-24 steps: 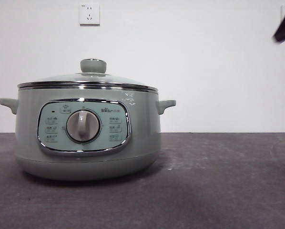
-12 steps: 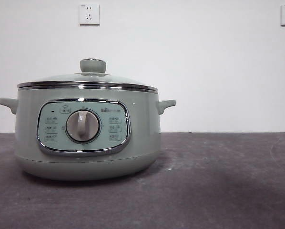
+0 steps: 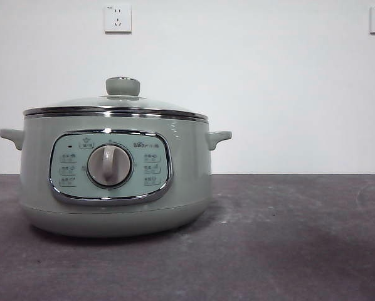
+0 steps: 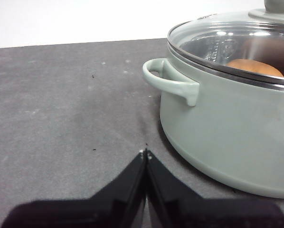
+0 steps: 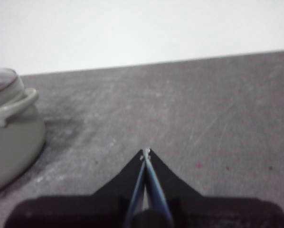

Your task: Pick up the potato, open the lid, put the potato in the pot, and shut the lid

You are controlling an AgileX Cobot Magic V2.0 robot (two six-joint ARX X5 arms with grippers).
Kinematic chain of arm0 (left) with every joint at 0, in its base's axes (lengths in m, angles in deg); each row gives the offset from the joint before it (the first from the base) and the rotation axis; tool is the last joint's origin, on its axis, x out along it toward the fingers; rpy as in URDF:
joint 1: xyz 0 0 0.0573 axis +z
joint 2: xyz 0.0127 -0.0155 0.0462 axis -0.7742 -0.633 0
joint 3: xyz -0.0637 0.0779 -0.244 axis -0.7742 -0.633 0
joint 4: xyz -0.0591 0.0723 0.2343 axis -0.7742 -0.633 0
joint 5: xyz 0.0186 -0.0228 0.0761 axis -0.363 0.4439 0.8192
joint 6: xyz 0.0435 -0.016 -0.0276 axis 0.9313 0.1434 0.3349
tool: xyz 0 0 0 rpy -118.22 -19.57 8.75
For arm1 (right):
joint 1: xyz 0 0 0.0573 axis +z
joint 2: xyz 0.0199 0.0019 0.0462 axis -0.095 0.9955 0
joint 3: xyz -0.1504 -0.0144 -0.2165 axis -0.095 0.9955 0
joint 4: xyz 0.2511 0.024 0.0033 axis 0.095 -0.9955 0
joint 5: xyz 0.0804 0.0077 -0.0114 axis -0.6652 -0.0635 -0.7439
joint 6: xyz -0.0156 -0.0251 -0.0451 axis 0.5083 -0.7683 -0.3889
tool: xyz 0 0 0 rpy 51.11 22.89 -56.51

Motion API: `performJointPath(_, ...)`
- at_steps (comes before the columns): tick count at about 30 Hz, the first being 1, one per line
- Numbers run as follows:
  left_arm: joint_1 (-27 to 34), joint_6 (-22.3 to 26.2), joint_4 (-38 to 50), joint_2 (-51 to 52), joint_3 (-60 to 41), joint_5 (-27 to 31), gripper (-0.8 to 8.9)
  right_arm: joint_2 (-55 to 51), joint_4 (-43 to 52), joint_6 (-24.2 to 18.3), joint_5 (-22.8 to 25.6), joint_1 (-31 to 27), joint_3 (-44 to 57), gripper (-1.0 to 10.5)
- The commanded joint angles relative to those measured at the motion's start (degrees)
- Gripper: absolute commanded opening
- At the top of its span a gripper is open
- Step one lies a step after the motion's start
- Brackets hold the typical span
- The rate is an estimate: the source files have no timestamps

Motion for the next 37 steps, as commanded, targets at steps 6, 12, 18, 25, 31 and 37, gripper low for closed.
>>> performJointPath(6,0.2,-0.3,0.1,0.2,-0.8,-0.3,-0.03,0.2,-3.1,0.3,0.2,0.0,0.5,0.0)
performJointPath(12,0.2,-0.3,0.1,0.2,-0.8,-0.3,-0.03,0.6,-3.2,0.3,0.2,0.0,0.5,0.0)
performJointPath(18,0.2,-0.3,0.1,0.2,-0.8,-0.3,-0.03,0.6,-3.2,0.3,0.2,0.0,0.5,0.0)
performJointPath(25,0.2,-0.3,0.1,0.2,-0.8,-0.3,-0.03,0.6,-3.2,0.3,0.2,0.0,0.5,0.0)
performJointPath(31,0.2,-0.3,0.1,0.2,-0.8,-0.3,-0.03,0.6,-3.2,0.3,0.2,0.0,0.5,0.0)
performJointPath(37,0.2,-0.3,0.1,0.2,-0.8,-0.3,-0.03,0.6,-3.2,0.3,0.2,0.0,0.5,0.0)
